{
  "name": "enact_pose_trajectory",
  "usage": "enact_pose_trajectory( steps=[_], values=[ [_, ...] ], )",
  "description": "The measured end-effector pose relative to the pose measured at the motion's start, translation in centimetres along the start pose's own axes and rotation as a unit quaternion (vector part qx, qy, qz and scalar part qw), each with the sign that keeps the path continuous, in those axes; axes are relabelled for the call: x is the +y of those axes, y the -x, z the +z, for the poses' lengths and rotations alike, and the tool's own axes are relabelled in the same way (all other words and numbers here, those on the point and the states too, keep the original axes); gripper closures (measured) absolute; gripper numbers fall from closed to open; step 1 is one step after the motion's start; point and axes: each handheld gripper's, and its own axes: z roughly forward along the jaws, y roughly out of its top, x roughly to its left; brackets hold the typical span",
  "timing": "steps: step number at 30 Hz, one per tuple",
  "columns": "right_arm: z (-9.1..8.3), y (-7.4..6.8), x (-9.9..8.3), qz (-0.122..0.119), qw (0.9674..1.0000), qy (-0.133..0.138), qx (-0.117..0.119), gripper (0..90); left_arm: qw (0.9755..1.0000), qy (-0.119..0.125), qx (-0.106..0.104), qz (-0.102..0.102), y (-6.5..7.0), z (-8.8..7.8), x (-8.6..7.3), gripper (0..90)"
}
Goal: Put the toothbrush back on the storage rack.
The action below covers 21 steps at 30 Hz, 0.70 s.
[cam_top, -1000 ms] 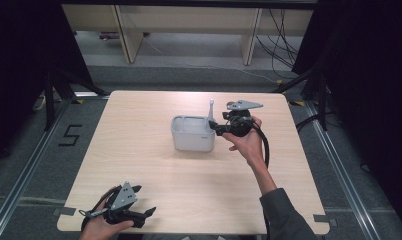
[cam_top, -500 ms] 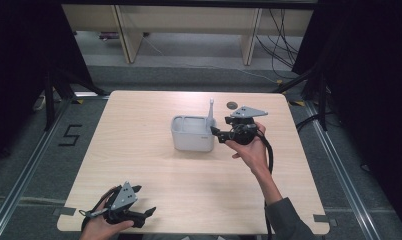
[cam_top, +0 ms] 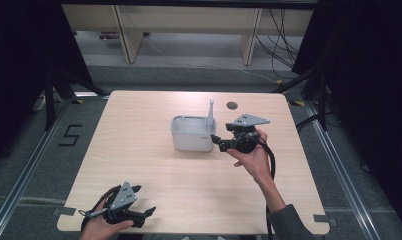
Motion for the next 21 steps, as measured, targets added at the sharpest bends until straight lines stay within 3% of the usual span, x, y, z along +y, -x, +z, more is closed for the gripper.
enact_pose_trajectory(
  steps=[3, 4, 5, 6, 7, 8, 10, 11, 14, 15, 17, 19, 21],
  values=[
    [0.0, -0.1, -0.5, -0.003, 1.0000, -0.003, -0.001, 28.4, 0.9998, 0.010, -0.010, -0.013, 0.2, 0.0, 0.0, 15.1],
    [-0.1, -0.3, -0.6, 0.008, 0.9999, -0.009, 0.001, 28.1, 0.9999, 0.003, -0.010, -0.006, 0.1, -0.1, 0.0, 15.1],
    [0.0, -0.2, -0.7, -0.006, 1.0000, -0.003, -0.002, 27.9, 0.9999, 0.005, -0.009, -0.006, 0.1, -0.1, 0.0, 15.1],
    [-0.1, -0.4, -0.8, 0.007, 0.9999, -0.010, -0.001, 27.4, 0.9999, 0.005, -0.006, -0.008, 0.0, -0.1, 0.0, 15.1],
    [-0.1, -0.3, -0.9, -0.002, 1.0000, -0.009, 0.003, 27.0, 0.9999, 0.005, -0.008, -0.006, 0.0, -0.1, 0.0, 15.1],
    [0.0, -0.5, -1.0, 0.008, 0.9999, -0.004, 0.004, 26.2, 0.9999, 0.006, -0.008, -0.008, 0.0, -0.1, 0.0, 15.1],
    [-0.2, -0.5, -1.1, -0.002, 1.0000, -0.008, -0.001, 25.8, 0.9999, 0.006, -0.008, -0.006, 0.1, -0.1, 0.0, 15.1],
    [-0.2, -0.7, -1.2, 0.006, 0.9999, -0.011, 0.004, 25.5, 0.9999, 0.005, -0.010, -0.006, 0.1, -0.1, 0.0, 15.1],
    [-0.3, -0.8, -1.4, -0.001, 0.9999, -0.013, 0.003, 24.6, 0.9999, 0.005, -0.010, -0.006, 0.1, -0.1, 0.0, 15.1],
    [-0.2, -0.9, -1.5, -0.005, 0.9999, -0.007, 0.011, 24.6, 0.9999, 0.005, -0.010, -0.007, 0.1, -0.1, 0.0, 15.1],
    [-0.4, -1.1, -1.8, 0.006, 0.9999, -0.012, 0.003, 24.4, 0.9999, 0.006, -0.008, -0.008, 0.1, -0.1, 0.0, 15.1],
    [-0.3, -1.3, -2.1, 0.011, 0.9998, -0.010, 0.009, 24.4, 0.9999, 0.006, -0.007, -0.009, 0.1, -0.1, 0.0, 15.1],
    [-0.5, -1.2, -2.3, 0.000, 0.9999, -0.014, 0.004, 24.1, 0.9999, 0.006, -0.008, -0.009, 0.1, -0.1, 0.0, 15.1]
  ],
)
